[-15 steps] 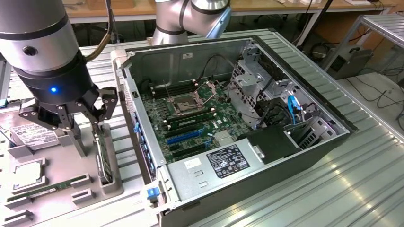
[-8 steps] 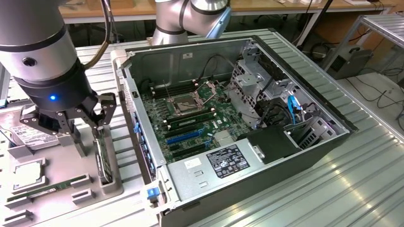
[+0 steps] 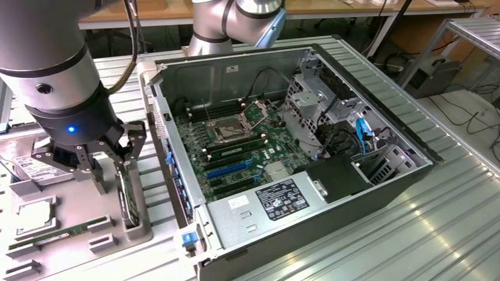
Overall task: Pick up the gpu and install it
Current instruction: 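Pick up the gpu and move the gpu toward the slot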
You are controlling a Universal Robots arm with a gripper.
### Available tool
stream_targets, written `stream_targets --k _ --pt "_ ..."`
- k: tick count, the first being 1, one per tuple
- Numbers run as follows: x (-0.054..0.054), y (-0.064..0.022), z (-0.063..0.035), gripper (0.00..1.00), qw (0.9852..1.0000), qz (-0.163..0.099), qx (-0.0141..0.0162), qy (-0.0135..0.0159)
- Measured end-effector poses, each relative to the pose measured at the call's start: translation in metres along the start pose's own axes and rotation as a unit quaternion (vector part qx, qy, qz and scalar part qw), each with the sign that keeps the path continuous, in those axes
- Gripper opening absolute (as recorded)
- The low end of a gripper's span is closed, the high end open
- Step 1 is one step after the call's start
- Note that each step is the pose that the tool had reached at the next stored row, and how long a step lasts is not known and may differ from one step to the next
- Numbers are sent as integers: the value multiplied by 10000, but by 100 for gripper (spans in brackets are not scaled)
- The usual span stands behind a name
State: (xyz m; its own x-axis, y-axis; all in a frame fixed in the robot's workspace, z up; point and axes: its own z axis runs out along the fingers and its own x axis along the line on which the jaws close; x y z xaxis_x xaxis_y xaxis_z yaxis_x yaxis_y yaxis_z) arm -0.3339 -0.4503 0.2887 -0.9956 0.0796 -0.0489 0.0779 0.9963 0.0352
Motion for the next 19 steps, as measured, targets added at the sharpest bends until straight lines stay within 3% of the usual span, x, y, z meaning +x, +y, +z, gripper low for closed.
stream_targets --k 8,13,19 --pt "-20 -4 163 42 10000 5 0 -2" --pt "-9 -9 293 42 10000 10 -1 -18" --pt "14 -12 371 42 10000 11 -6 -80"
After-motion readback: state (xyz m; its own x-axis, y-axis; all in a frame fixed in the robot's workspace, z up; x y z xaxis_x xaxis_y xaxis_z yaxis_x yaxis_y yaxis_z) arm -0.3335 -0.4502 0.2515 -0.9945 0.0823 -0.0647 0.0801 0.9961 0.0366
